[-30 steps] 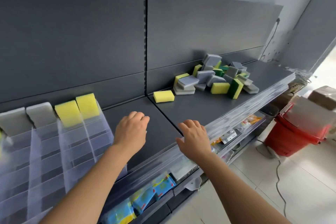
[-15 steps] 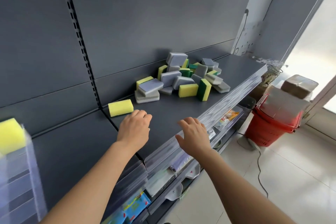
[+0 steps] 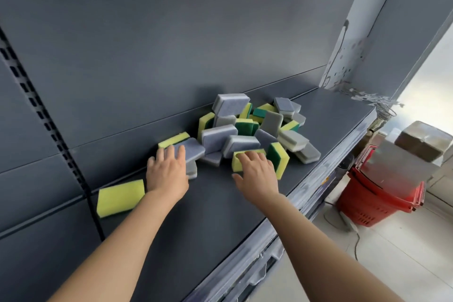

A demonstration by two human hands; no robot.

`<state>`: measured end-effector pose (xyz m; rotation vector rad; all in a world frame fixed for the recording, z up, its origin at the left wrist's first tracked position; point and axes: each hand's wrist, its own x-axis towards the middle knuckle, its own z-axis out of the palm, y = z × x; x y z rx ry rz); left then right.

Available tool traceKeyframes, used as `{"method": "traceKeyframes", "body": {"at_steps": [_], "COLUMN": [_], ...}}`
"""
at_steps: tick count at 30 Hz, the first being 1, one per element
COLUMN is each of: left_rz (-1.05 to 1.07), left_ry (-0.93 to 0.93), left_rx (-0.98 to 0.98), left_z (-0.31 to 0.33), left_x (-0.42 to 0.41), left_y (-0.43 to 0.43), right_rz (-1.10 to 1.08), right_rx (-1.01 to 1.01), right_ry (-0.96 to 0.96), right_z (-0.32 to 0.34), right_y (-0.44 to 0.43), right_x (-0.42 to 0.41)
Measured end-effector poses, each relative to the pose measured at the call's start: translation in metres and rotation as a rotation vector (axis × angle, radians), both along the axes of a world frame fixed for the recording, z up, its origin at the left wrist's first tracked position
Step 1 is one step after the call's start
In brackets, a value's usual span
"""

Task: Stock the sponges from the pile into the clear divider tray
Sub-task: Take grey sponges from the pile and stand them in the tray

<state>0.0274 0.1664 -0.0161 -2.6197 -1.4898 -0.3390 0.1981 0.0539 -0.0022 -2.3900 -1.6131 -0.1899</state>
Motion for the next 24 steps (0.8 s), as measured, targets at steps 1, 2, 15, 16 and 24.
{"method": "traceKeyframes", "body": {"at_steps": [1, 2, 15, 16, 24], "left_rz": [0.026, 0.039, 0.092, 0.109, 0.208], "left_ry": [0.003, 0.000, -0.221, -0.244, -0.496], "left_rx": [-0.017, -0.035, -0.168, -0.167, -0.069], "left_z": [-0.004, -0.006, 0.000, 0.002, 0.010], "left_x": [0.003, 0.005, 0.011, 0.011, 0.022], "left_y": [0.006, 0.010, 0.011, 0.009, -0.012], "right_rz": [-0.008, -0.017, -0.046, -0.025, 0.098], "right_rx": [0.012, 0.024, -0.025, -0.011, 0.236], "right_ry": [0.003, 0.011, -0.002, -0.014, 0.027], "right_z": [-0.001, -0.002, -0.017, -0.016, -0.001], "right_y": [0.009, 0.018, 0.082, 0.083, 0.074], "right_x": [0.005, 0.009, 0.042, 0.045, 0.048]}}
